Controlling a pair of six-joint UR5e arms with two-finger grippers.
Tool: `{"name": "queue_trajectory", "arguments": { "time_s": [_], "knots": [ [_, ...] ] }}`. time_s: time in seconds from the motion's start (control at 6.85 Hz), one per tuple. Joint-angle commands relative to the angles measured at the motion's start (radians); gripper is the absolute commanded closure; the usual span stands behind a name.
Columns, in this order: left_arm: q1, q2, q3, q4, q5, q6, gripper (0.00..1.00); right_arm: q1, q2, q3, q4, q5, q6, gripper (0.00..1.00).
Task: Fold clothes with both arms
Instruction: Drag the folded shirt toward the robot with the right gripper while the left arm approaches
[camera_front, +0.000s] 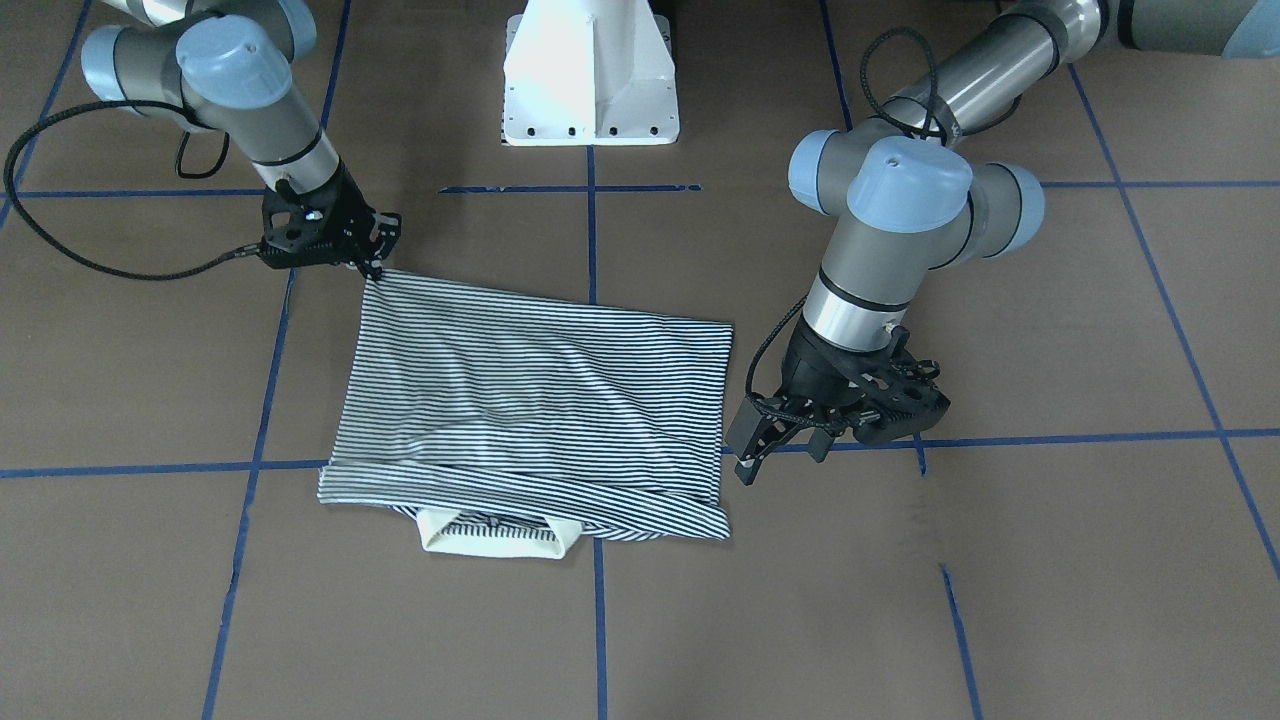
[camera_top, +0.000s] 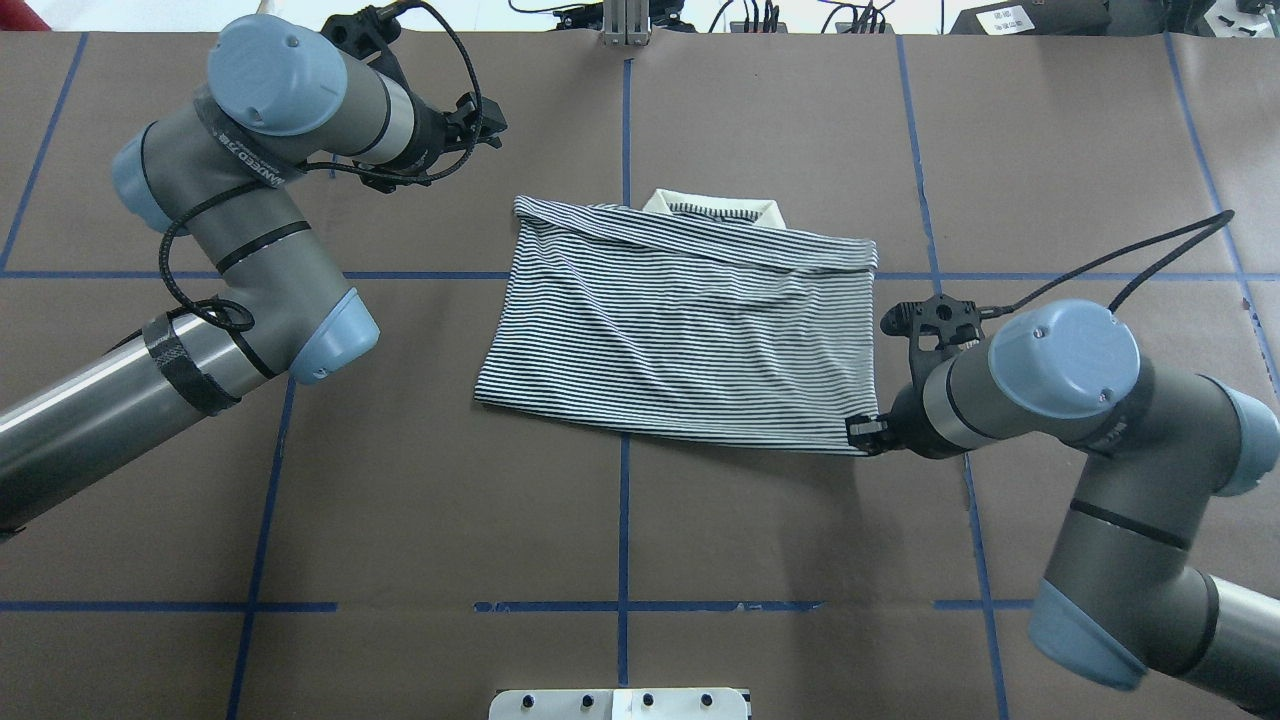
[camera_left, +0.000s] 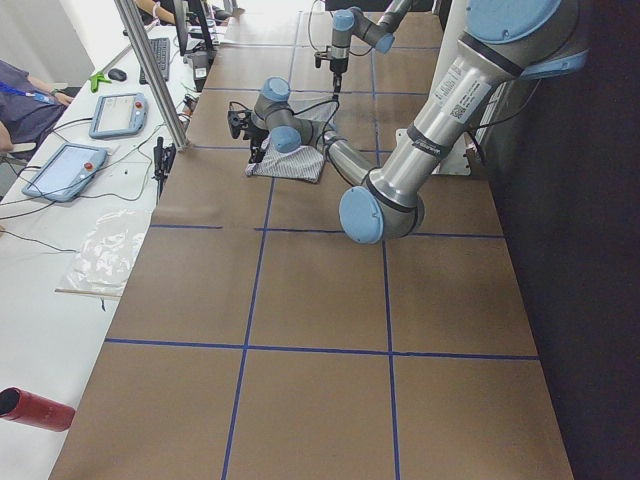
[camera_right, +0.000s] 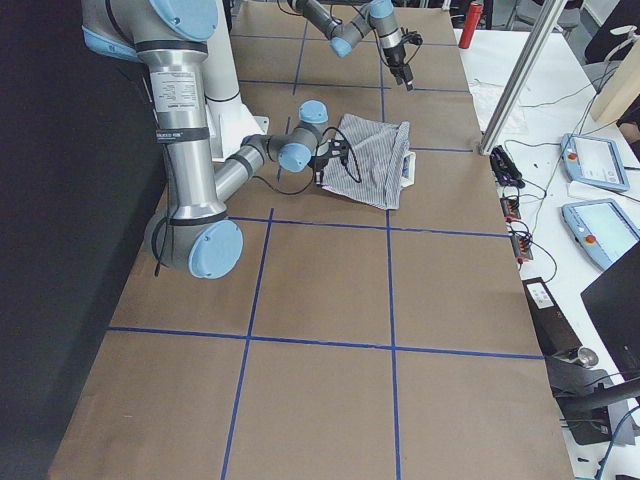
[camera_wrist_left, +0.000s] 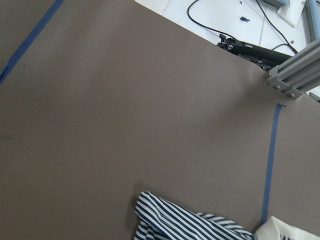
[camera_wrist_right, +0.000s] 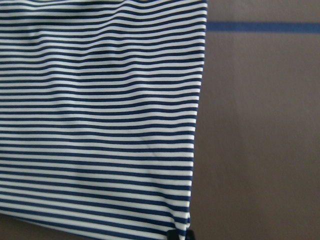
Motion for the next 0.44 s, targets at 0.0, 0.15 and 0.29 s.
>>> {"name": "queue_trajectory", "arguments": {
  "time_s": [0.0, 0.15, 0.29],
  "knots": [
    [0.015, 0.013, -0.013, 0.0, 0.0, -0.002, 0.0, -0.177, -0.167, 0.179, -0.055, -0.001, 0.124, 1.0],
    [0.03, 0.013, -0.024, 0.0, 0.0, -0.011, 0.0, -0.249, -0.198, 0.207, -0.055, -0.001, 0.176, 1.0],
    [0.041, 0.013, -0.032, 0.002, 0.002, -0.03, 0.0, -0.314, -0.197, 0.21, -0.054, -0.008, 0.239, 1.0]
  ]
}}
